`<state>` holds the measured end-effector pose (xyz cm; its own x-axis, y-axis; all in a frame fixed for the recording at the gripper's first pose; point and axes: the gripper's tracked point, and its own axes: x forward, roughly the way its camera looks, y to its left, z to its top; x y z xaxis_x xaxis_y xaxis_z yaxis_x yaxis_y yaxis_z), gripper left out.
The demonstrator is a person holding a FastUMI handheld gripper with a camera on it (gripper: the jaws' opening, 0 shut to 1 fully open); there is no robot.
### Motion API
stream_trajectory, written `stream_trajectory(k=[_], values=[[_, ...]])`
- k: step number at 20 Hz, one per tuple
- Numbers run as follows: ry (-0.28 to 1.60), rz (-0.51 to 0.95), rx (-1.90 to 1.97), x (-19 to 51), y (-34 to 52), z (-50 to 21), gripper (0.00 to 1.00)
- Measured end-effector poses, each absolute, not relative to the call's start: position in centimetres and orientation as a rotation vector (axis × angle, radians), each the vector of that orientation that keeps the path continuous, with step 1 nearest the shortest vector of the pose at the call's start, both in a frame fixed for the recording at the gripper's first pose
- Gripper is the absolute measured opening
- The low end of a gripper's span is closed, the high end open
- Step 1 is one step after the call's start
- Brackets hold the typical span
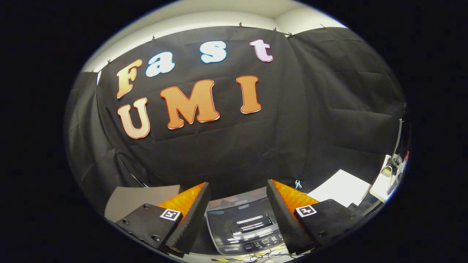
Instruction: Put the clothes into the washing machine and then close the washing machine lid.
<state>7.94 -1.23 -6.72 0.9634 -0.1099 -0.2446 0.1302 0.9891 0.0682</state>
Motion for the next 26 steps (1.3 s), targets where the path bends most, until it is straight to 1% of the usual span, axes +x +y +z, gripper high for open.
stream_trajectory(k=[4,7,11,14,26], values=[[0.179,-0.125,0.072,6.3,-0.4,-2.1,0.98],[0.161,-0.144,0.054,3.7,-0.3,-1.5,0.98],[0.146,-0.17,0.029,2.4,-0.6,0.3,0.98],[0.115,-0.171,0.016,2.2,0.2,2.0,0.98],[0.108,-0.101,-0.013,4.8,5.1,2.4,0.98]])
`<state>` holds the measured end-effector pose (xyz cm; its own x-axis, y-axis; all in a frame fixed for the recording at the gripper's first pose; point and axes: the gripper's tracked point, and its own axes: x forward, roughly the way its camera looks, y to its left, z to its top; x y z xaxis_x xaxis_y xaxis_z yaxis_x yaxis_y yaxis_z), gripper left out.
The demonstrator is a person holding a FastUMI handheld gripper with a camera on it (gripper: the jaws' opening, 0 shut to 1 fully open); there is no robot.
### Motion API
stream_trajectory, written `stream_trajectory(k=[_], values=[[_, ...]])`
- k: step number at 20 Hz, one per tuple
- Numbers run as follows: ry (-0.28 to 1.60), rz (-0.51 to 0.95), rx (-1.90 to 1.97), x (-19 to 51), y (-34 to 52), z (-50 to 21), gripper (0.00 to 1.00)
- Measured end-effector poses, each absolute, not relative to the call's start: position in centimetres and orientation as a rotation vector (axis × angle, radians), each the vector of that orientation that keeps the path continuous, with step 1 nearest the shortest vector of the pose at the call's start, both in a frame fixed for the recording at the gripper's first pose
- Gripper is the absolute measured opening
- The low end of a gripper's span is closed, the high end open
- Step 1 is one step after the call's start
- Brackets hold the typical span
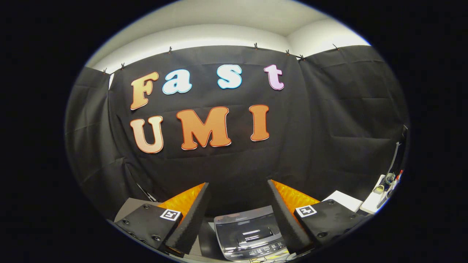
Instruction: Put the clothes into the washing machine and then close the washing machine lid.
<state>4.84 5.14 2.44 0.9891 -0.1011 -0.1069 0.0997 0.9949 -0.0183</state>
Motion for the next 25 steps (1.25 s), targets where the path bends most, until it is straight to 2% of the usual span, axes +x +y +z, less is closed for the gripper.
stream_trajectory(k=[7,15,25], values=[[0.103,-0.099,-0.011,5.6,5.7,2.5,0.98],[0.028,-0.092,-0.053,4.0,5.9,6.5,0.98],[0.02,-0.082,0.001,2.5,5.0,6.0,0.98]])
